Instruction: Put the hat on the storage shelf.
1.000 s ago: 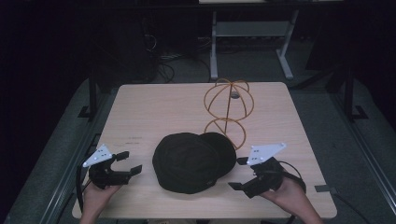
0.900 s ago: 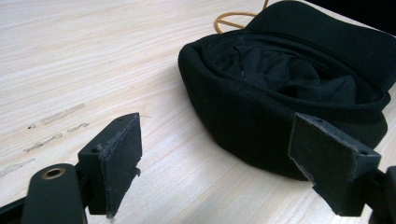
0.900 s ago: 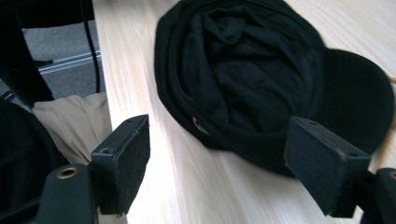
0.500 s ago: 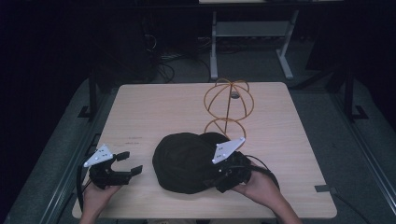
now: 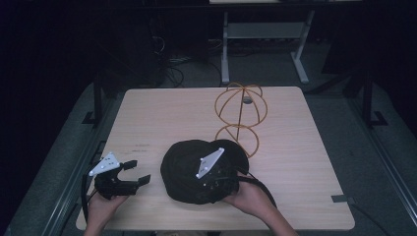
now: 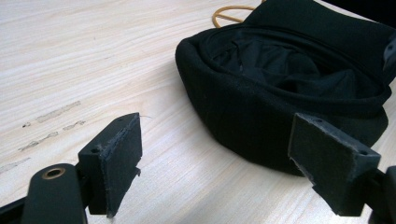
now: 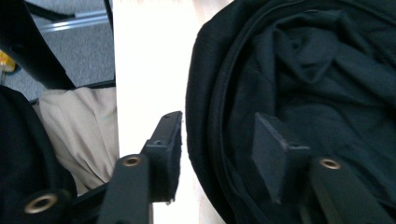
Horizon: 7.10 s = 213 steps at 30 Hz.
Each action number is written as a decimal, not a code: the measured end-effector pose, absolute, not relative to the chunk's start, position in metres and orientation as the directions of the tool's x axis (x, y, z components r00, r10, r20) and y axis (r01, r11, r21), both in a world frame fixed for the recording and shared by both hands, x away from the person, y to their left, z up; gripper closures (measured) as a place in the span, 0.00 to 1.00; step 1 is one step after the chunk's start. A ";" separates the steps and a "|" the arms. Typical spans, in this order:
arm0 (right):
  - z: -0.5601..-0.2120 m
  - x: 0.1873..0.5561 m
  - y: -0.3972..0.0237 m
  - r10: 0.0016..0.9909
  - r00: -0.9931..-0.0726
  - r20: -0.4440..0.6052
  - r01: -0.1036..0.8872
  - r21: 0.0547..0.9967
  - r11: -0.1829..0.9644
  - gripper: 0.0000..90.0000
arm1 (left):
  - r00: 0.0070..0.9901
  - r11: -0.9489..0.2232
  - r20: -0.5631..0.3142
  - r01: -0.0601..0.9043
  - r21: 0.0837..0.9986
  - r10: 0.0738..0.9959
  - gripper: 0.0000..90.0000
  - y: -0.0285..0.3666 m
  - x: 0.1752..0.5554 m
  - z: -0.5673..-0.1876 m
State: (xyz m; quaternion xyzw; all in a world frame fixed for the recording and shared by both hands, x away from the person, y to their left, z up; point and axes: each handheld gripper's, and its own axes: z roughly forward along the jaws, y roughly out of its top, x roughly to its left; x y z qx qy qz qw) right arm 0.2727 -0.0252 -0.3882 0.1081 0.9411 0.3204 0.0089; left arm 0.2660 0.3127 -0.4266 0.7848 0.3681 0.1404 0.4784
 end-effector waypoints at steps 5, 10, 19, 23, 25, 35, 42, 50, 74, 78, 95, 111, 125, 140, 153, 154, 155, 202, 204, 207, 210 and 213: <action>-0.396 0.275 -0.010 0.188 -0.981 0.049 0.182 0.562 0.807 0.68 | 0.692 -0.274 -0.132 0.443 0.853 0.710 0.19 0.312 0.266 -0.426; -0.403 0.276 0.002 0.190 -0.981 0.036 0.182 0.506 0.843 0.78 | 0.696 -0.279 -0.131 0.444 0.851 0.706 0.19 0.311 0.266 -0.427; -0.414 0.278 0.018 0.185 -0.983 0.009 0.170 0.442 0.881 0.89 | 0.709 -0.289 -0.129 0.438 0.851 0.694 0.19 0.308 0.266 -0.427; -0.413 0.278 0.017 0.166 -0.986 0.014 0.155 0.449 0.880 0.93 | 0.717 -0.296 -0.129 0.437 0.849 0.685 0.19 0.306 0.266 -0.427; -0.410 0.278 0.014 0.167 -0.986 0.021 0.158 0.464 0.871 0.93 | 0.720 -0.297 -0.131 0.436 0.850 0.681 0.19 0.306 0.266 -0.427; -0.372 0.275 -0.011 0.174 -0.985 0.021 0.150 0.609 0.779 0.93 | 0.761 -0.272 -0.160 0.408 0.872 0.629 0.19 0.297 0.262 -0.419; -0.346 0.273 -0.022 0.162 -0.986 0.037 0.144 0.668 0.730 0.93 | 0.810 -0.257 -0.148 0.345 0.903 0.567 0.19 0.282 0.253 -0.405; -0.327 0.278 -0.029 0.157 -0.986 0.049 0.143 0.722 0.677 0.93 | 0.837 -0.264 -0.142 0.321 0.910 0.528 0.19 0.273 0.252 -0.401; -0.307 0.288 -0.030 0.147 -0.983 0.110 0.177 0.789 0.589 0.94 | 0.855 -0.193 -0.107 0.234 0.953 0.508 0.95 0.255 0.269 -0.384; -0.307 0.292 -0.035 0.163 -0.979 0.126 0.197 0.803 0.562 0.91 | 0.852 -0.192 -0.070 0.196 0.962 0.518 0.95 0.258 0.267 -0.365; -0.312 0.297 -0.067 0.227 -0.965 0.133 0.228 0.852 0.471 0.50 | 0.849 -0.285 0.029 0.144 0.947 0.528 0.95 0.257 0.276 -0.311; -0.334 0.288 -0.133 0.351 -0.930 0.106 0.269 0.849 0.454 0.40 | 0.848 -0.278 0.028 0.142 0.950 0.529 0.95 0.266 0.293 -0.282; -0.370 0.291 -0.183 0.465 -0.873 0.150 0.368 0.828 0.423 0.35 | 0.858 -0.307 0.013 0.170 0.936 0.513 0.95 0.262 0.312 -0.271; -0.403 0.288 -0.239 0.604 -0.779 0.168 0.456 0.813 0.363 0.31 | 0.881 -0.315 -0.007 0.177 0.932 0.473 0.95 0.244 0.340 -0.249; -0.412 0.289 -0.267 0.660 -0.730 0.178 0.481 0.820 0.311 0.30 | 0.905 -0.342 0.009 0.151 0.928 0.425 0.95 0.210 0.367 -0.224; -0.412 0.289 -0.269 0.661 -0.729 0.178 0.480 0.822 0.307 0.30 | 0.908 -0.345 0.011 0.149 0.927 0.420 0.95 0.207 0.369 -0.221; -0.411 0.289 -0.271 0.668 -0.722 0.179 0.483 0.821 0.303 0.30 | 0.909 -0.346 0.012 0.146 0.927 0.417 0.95 0.204 0.371 -0.219; -0.424 0.289 -0.302 0.703 -0.668 0.246 0.512 0.837 0.194 0.30 | 0.945 -0.549 -0.068 0.244 0.800 0.320 0.85 0.006 0.468 -0.223; -0.426 0.289 -0.300 0.702 -0.667 0.248 0.516 0.834 0.195 0.30 | 0.943 -0.561 -0.065 0.248 0.790 0.325 0.85 0.001 0.470 -0.227; -0.426 0.288 -0.299 0.702 -0.668 0.246 0.518 0.831 0.202 0.30 | 0.936 -0.549 -0.080 0.269 0.791 0.343 0.75 0.003 0.472 -0.227; -0.425 0.288 -0.300 0.702 -0.669 0.242 0.510 0.837 0.197 0.30 | 0.931 -0.555 -0.064 0.268 0.787 0.359 0.68 0.006 0.469 -0.224; -0.426 0.288 -0.300 0.704 -0.667 0.244 0.512 0.836 0.196 0.29 | 0.930 -0.553 -0.065 0.270 0.789 0.361 0.64 0.011 0.467 -0.221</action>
